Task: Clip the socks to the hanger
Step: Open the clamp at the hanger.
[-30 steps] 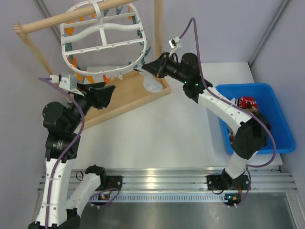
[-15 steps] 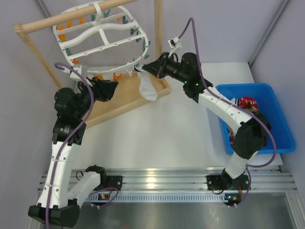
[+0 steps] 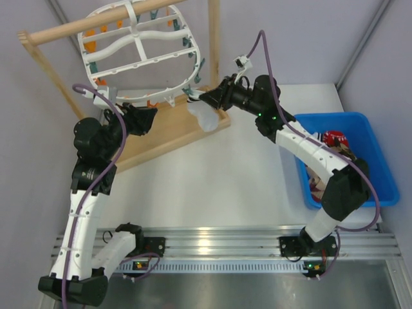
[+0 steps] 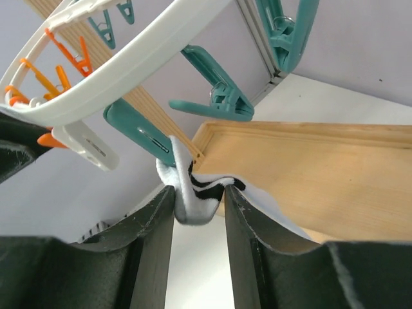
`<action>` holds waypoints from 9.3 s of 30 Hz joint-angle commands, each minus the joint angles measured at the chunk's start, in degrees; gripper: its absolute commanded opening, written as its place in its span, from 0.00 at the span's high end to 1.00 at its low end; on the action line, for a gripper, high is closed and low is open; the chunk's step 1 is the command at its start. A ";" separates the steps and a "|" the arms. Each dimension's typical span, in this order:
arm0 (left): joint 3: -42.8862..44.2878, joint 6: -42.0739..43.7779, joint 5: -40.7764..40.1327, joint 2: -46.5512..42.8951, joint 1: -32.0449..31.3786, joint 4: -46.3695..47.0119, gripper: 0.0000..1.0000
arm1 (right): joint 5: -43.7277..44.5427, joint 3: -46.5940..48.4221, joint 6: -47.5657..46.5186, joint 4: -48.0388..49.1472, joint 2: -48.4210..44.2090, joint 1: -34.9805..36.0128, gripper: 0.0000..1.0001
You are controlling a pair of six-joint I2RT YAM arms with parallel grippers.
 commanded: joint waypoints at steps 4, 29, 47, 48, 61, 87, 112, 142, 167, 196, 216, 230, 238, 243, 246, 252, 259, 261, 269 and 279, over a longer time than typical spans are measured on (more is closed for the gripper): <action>0.73 -0.58 1.01 0.56 0.13 4.26 0.57 | -9.10 -5.18 -5.85 11.52 -5.62 -0.52 0.64; 0.64 -1.11 2.42 1.53 0.13 4.79 0.67 | -10.25 -5.63 -13.66 11.60 -7.82 6.86 0.53; 2.04 -0.06 2.07 2.06 0.13 2.34 0.67 | -9.28 0.61 -14.29 21.89 4.49 9.42 0.43; 2.30 0.03 2.15 2.14 0.13 2.07 0.67 | -9.28 0.61 -14.20 22.24 4.66 9.33 0.43; 2.39 0.03 2.51 2.50 0.13 1.72 0.67 | -9.55 3.68 -11.82 27.61 9.22 10.21 0.43; 9.51 -6.82 7.52 3.55 0.22 -5.05 0.68 | -4.10 2.82 -17.36 27.97 7.74 12.49 0.85; 8.99 -11.04 4.18 6.63 0.13 1.28 0.62 | 6.80 0.79 -29.23 18.21 3.43 17.33 1.00; 8.72 -5.15 0.75 8.65 -1.54 -1.01 0.91 | -4.53 1.58 -21.14 22.69 4.75 14.34 0.59; 8.28 -8.84 4.35 8.47 -1.45 -0.13 0.90 | -7.18 4.75 -26.06 18.74 7.65 13.72 0.62; 7.32 -10.51 9.44 6.80 -1.36 1.98 0.45 | -5.68 4.39 -29.75 13.90 6.86 13.64 1.00; 10.48 -1.72 3.57 10.23 -2.51 -1.27 0.46 | -5.24 8.70 -30.11 3.09 5.98 15.57 1.00; 9.78 -5.77 0.14 11.64 -2.59 0.05 0.51 | -5.33 8.70 -30.19 3.09 5.81 16.27 1.00; 11.53 -6.03 -3.03 12.78 -2.59 -1.89 0.50 | -4.71 9.58 -33.27 1.51 6.07 17.15 1.00; 11.97 -7.17 -3.65 13.39 -2.68 -2.24 0.51 | -4.45 9.41 -34.67 0.80 5.89 17.50 1.00; 12.15 -7.35 -3.56 13.57 -2.68 -2.50 0.62 | -4.45 9.32 -34.94 0.63 5.72 17.59 1.00; 11.89 -7.09 -3.47 13.92 -2.68 -3.38 0.93 | -4.27 9.32 -35.29 0.54 5.72 17.50 1.00; 11.62 -7.44 -2.85 13.31 -2.68 -3.56 1.00 | -4.01 9.23 -35.38 -0.69 5.28 16.98 0.58; 11.45 -7.44 -2.77 13.13 -2.68 -3.56 1.00 | -4.18 8.62 -35.29 -1.39 4.23 16.19 0.50; 10.31 -7.35 -2.59 12.34 -2.68 -3.38 1.00 | -8.13 -0.42 -35.90 -9.47 -4.56 11.09 0.21; 8.63 -7.26 -1.80 11.37 -2.68 -2.85 1.00 | -22.45 -7.47 -45.12 -32.36 -15.98 -10.23 0.01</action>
